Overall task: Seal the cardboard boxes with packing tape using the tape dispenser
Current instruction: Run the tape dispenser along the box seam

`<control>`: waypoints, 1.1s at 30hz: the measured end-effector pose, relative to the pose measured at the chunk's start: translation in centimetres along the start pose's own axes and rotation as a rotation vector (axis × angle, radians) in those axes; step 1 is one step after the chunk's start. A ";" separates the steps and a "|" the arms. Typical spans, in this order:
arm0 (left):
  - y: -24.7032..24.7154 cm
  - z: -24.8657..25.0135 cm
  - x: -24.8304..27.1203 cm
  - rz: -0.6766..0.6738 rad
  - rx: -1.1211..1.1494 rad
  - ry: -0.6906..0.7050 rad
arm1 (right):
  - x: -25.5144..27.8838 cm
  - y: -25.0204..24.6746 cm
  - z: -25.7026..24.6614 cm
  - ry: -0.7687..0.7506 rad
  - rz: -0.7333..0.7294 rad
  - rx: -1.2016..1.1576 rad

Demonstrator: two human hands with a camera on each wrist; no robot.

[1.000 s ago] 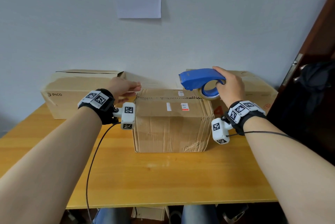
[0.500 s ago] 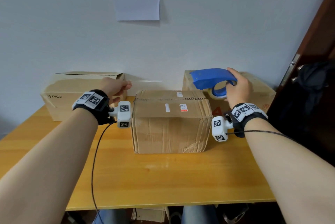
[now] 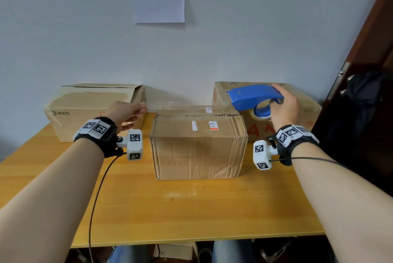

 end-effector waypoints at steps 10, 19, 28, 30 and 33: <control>-0.5 -0.8 -0.8 -0.009 -0.001 0.001 | 0.2 0.2 -0.3 -0.030 -0.005 0.024; -0.3 -1.3 -0.7 0.015 0.021 -0.011 | -0.1 0.7 0.0 -0.015 -0.012 -0.022; 0.6 -1.8 -0.4 -0.008 0.013 -0.023 | 0.5 0.5 1.4 0.035 -0.007 -0.021; 0.2 -2.3 -0.6 -0.021 0.034 -0.037 | 0.4 0.8 1.4 0.013 -0.014 -0.027; -0.1 -3.1 -0.8 -0.043 0.035 -0.052 | 0.3 1.3 1.4 -0.016 -0.034 -0.030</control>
Point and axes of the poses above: each hand's wrist, its own x-axis away from the middle knuckle, its own y-axis out of the palm, z = x × y, the point moved 3 cm from there along -x, towards the middle knuckle, and after that the axes turned 4 degrees about y, right-handed, at the moved point
